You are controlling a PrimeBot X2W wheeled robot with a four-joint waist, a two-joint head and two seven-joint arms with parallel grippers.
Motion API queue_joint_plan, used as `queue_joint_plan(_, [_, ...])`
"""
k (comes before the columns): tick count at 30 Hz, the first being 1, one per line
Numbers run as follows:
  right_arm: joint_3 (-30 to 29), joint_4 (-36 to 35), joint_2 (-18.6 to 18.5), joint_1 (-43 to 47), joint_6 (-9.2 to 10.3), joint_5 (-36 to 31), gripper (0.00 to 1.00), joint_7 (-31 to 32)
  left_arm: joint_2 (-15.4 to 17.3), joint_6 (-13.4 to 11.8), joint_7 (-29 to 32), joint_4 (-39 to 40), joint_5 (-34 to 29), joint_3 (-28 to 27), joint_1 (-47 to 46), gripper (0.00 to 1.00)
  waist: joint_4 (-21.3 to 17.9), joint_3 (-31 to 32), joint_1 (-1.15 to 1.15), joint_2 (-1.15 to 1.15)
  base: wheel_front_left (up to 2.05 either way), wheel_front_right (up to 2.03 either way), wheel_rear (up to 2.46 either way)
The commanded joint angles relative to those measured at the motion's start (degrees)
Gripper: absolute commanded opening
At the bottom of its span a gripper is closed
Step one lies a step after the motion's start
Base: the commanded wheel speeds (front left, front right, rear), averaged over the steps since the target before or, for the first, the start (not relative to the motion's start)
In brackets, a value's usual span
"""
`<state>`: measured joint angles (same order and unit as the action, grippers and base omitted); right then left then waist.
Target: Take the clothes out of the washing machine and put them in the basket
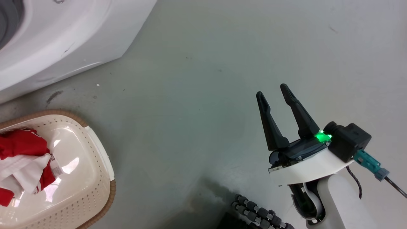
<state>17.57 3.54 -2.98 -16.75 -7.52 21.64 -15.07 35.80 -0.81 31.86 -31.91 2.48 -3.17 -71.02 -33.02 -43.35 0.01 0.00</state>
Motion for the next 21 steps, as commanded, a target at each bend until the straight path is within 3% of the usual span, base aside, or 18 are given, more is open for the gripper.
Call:
queue_joint_plan(1, [0.04, 0.02, 0.19, -1.23, 0.05, -0.1, 1.0, -0.14, 0.29, -0.43, -0.98, -0.35, 0.53, -0.46, 0.81, 0.0, -0.16, 0.42, -0.01, 0.0, 0.0, 0.0, 0.0])
queue_joint_plan(5, [-0.79, 0.39, 0.18, -0.89, 0.05, -0.9, 1.0, -0.14, -0.9, -1.13, -10.73, -2.95, 2.39, -2.11, 2.24, 0.0, 0.45, 2.38, -0.01, 0.0, 0.0, 0.0, 0.0])
queue_joint_plan(15, [-3.36, 1.09, 0.14, 1.64, 0.05, -3.61, 1.0, -0.13, -4.09, 0.77, -34.74, -11.72, 6.18, -3.87, 8.82, 0.0, 3.66, 10.58, -0.01, 0.0, 0.0, 0.0, 0.0])
queue_joint_plan(21, [-4.12, 1.77, 0.15, 4.16, 0.05, -5.43, 1.0, -0.13, -7.08, 1.75, -44.02, -15.94, 8.56, -5.08, 14.81, 0.0, 5.7, 17.3, -0.01, 0.0, 0.0, 0.0, 0.0])
